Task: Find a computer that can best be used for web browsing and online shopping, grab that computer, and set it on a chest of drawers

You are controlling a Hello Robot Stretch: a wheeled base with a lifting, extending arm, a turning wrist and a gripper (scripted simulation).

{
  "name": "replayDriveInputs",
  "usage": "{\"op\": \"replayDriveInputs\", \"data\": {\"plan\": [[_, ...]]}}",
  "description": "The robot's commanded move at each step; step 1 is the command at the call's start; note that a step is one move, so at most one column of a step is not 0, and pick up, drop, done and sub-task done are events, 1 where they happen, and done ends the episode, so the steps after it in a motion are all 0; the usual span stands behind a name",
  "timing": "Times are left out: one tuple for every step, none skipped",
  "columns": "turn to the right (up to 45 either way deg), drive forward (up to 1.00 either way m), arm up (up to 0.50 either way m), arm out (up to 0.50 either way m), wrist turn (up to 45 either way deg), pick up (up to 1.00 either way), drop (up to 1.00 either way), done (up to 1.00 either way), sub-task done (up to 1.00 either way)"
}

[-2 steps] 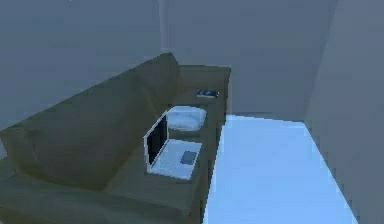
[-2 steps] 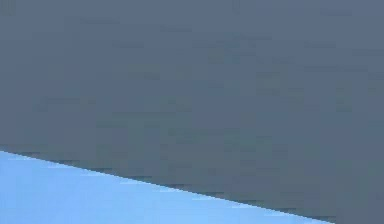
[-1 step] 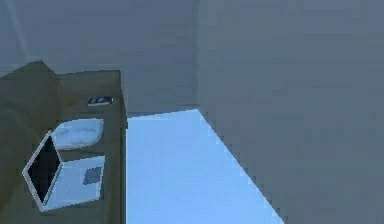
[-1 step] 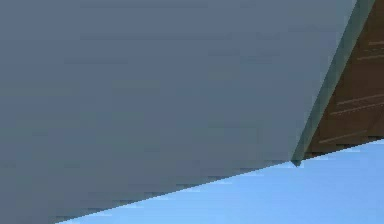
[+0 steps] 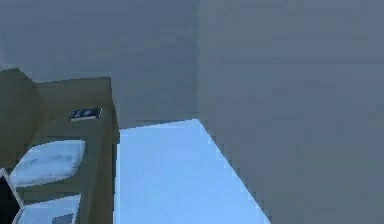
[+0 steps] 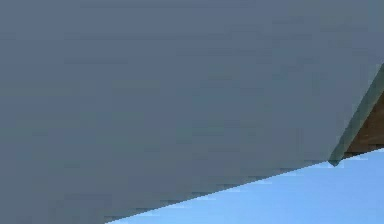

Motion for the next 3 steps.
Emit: {"op": "replayDriveInputs", "data": {"plan": [[-15.0,0.00,0.00,0.00,0.0,0.00,0.00,0.00,0.00],[0.0,0.25,0.00,0.00,0.0,0.00,0.00,0.00,0.00],[-45.0,0.00,0.00,0.00,0.0,0.00,0.00,0.00,0.00]]}}
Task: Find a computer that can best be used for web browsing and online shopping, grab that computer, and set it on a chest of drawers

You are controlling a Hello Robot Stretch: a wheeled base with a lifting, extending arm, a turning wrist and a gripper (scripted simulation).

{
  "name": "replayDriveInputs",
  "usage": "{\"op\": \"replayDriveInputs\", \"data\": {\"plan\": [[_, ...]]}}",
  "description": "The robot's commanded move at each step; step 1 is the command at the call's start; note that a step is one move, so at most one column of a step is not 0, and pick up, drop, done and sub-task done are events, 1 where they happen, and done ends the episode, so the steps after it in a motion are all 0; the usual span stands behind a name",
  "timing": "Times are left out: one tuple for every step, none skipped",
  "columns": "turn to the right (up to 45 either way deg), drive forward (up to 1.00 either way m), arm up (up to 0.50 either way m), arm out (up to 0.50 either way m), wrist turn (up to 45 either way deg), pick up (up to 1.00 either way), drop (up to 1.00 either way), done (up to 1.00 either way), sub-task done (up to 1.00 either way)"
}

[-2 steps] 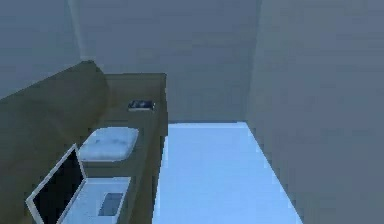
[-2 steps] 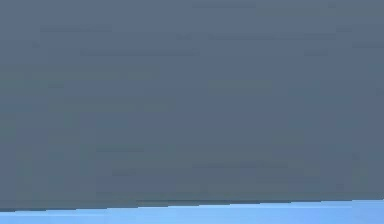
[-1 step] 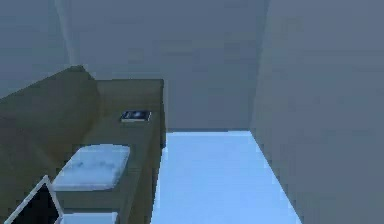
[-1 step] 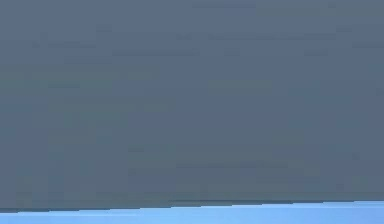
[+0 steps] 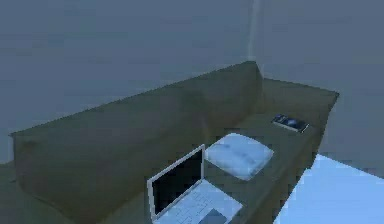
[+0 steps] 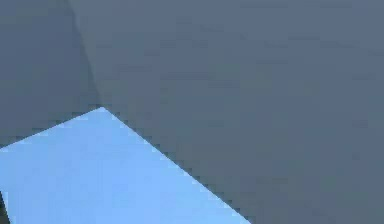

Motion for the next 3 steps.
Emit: {"op": "replayDriveInputs", "data": {"plan": [[-45.0,0.00,0.00,0.00,0.0,0.00,0.00,0.00,0.00],[-36.0,0.00,0.00,0.00,0.0,0.00,0.00,0.00,0.00],[0.0,0.00,0.50,0.00,0.0,0.00,0.00,0.00,0.00]]}}
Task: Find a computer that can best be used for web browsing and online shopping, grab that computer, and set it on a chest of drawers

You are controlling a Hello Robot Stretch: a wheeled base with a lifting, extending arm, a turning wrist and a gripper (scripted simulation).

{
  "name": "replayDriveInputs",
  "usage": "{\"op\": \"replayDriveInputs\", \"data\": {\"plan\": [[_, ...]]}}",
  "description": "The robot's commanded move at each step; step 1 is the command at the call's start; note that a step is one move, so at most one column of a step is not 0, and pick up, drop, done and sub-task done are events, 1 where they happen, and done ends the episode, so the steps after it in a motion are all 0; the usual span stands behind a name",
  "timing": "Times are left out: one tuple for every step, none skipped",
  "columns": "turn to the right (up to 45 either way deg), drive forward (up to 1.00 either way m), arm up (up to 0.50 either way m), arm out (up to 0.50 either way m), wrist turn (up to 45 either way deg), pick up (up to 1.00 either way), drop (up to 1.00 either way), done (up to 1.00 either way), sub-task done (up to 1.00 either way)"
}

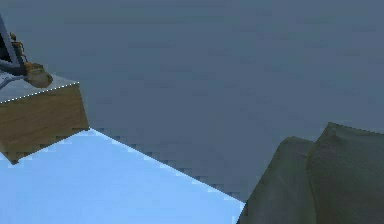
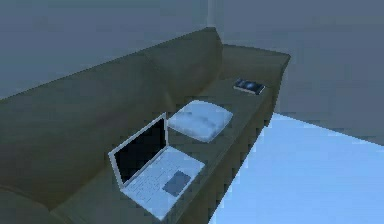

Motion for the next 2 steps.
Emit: {"op": "replayDriveInputs", "data": {"plan": [[0.0,0.00,0.10,0.00,0.0,0.00,0.00,0.00,0.00],[0.0,0.00,0.00,0.22,0.0,0.00,0.00,0.00,0.00]]}}
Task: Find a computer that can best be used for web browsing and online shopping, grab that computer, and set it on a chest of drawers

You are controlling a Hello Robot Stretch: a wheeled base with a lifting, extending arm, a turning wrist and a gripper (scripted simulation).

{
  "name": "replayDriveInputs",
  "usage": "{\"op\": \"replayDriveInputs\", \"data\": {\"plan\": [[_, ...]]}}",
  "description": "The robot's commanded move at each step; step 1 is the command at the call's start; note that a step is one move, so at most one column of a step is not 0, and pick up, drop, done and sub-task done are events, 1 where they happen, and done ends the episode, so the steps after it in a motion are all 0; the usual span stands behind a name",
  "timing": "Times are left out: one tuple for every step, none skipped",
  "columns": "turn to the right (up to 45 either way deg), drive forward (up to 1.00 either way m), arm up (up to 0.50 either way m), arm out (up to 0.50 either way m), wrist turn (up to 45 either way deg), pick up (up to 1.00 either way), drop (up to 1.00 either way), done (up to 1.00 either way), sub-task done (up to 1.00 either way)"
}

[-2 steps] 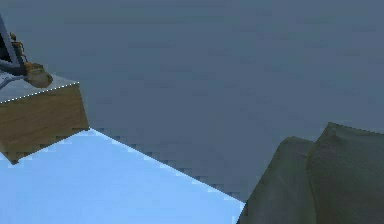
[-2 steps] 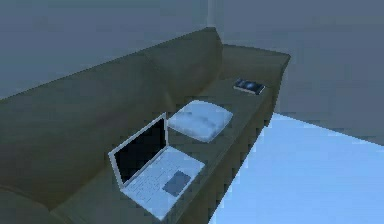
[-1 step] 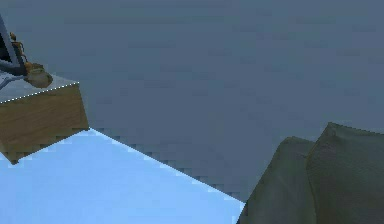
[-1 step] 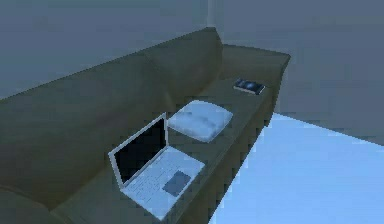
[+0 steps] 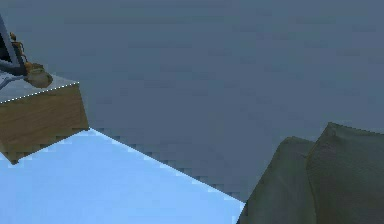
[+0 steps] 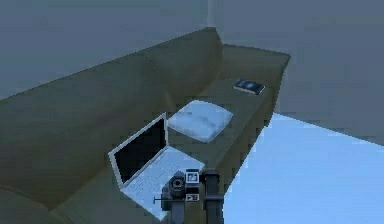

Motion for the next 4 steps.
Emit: {"op": "replayDriveInputs", "data": {"plan": [[0.0,0.00,0.00,0.00,45.0,0.00,0.00,0.00,0.00],[0.0,0.00,0.00,0.00,45.0,0.00,0.00,0.00,0.00],[0.0,0.00,0.00,0.00,45.0,0.00,0.00,0.00,0.00],[0.0,0.00,0.00,0.00,12.0,0.00,0.00,0.00,0.00]]}}
